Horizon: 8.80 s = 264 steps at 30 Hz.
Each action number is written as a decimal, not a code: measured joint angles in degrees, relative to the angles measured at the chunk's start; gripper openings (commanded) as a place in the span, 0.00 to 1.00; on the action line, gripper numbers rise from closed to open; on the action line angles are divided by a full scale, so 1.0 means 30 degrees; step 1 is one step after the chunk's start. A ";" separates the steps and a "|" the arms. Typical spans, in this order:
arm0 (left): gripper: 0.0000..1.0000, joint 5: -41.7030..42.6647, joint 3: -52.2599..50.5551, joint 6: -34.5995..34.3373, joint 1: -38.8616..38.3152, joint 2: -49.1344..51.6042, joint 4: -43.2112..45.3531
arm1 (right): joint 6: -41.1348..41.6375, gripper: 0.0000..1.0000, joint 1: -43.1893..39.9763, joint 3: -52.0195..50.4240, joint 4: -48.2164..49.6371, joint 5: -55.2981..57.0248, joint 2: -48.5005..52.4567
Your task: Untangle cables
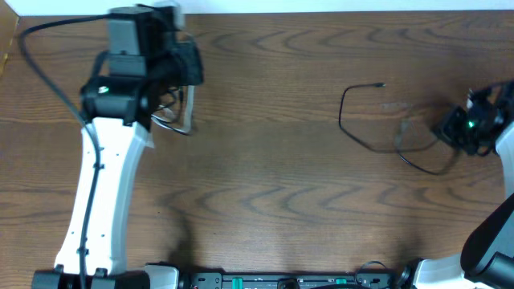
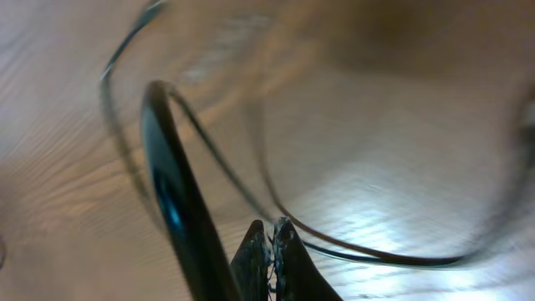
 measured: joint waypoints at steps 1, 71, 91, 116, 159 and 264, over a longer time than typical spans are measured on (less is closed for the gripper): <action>0.07 0.0401 0.0000 0.0000 -0.0641 0.0335 -0.0124 | -0.0015 0.01 0.0481 0.0809 0.0044 -0.0153 0.0000; 0.08 0.7402 -0.0080 -1.0098 -0.2645 0.3031 0.4539 | -0.7104 0.69 1.2837 0.7016 -0.1158 -0.5923 0.3213; 0.08 0.7395 -0.0080 -1.4367 -0.2382 0.3031 0.5442 | -0.6258 0.56 1.4928 0.7016 -0.0277 -0.3351 0.3213; 0.07 0.8677 -0.0080 -0.9078 -0.2368 0.3031 0.2994 | 0.4597 0.59 1.5183 0.7002 0.5537 0.1785 0.4277; 0.07 -0.9857 -0.0095 -0.3417 -0.1974 0.3031 -0.2113 | 0.3322 0.01 0.5486 0.7038 -0.5246 1.1606 -0.4284; 0.42 0.2659 -0.0095 -1.6181 -0.4204 0.3031 0.2521 | -0.1421 0.01 1.4353 1.1074 0.0189 -0.5260 0.4561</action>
